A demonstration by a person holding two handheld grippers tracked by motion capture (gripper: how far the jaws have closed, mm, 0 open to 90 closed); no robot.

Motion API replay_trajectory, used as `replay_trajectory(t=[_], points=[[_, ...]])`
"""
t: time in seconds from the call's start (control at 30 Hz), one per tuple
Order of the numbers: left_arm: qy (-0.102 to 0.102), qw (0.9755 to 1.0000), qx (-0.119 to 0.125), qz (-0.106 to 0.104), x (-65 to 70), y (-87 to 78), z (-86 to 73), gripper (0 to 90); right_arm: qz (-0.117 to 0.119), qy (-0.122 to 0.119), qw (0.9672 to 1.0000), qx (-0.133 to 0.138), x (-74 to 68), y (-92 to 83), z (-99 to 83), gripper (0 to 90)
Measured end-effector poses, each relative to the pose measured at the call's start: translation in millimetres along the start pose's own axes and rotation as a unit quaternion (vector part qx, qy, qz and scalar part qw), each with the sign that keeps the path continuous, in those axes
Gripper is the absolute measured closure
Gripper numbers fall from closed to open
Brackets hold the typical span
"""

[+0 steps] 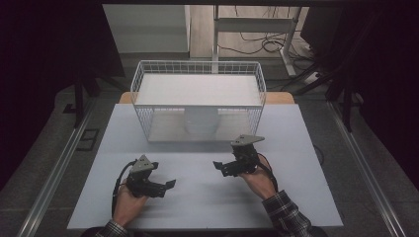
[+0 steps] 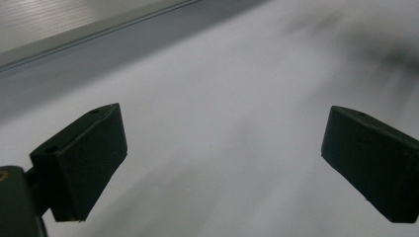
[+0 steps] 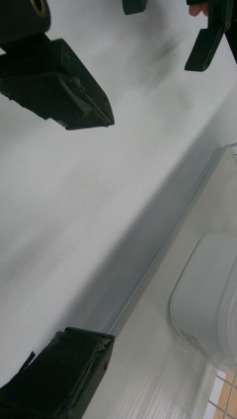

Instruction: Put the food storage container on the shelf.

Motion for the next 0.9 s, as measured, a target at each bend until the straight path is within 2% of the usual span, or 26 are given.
replay_trajectory(t=[0.03,0.13,0.37,0.5,0.9], points=[[0.0,1.0,0.0,0.0,0.0,0.0,0.0,3.3,-0.001,0.0,1.0,0.001,-0.2,-1.5,-0.2,2.4],[0.009,0.9998,0.011,-0.017,2.4,-1.0,0.7,3.1,-0.002,0.0,1.0,0.004,-0.9,-7.6,-1.5,2.4],[0.022,0.9996,0.011,-0.015,4.6,-0.3,0.4,3.1,-0.009,-0.001,0.9999,0.009,-1.3,-17.8,-6.0,2.7],[0.02,0.9996,0.016,-0.011,4.1,-0.7,0.4,3.0,-0.013,0.004,0.9998,0.011,-1.2,-26.3,-12.0,3.0],[0.021,0.9997,0.01,-0.007,4.3,0.6,-0.2,2.9,-0.026,0.009,0.9996,0.002,1.2,-39.8,-31.4,3.0]])
Point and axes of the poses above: each handheld gripper's, and its own axes: y roughly forward along the jaws, z roughly out of its top, x roughly to its right, the point moved 2 cm from there along y, roughly forward along the jaws, and after that the axes turned 2 degrees about x, right-handed, at the moved point
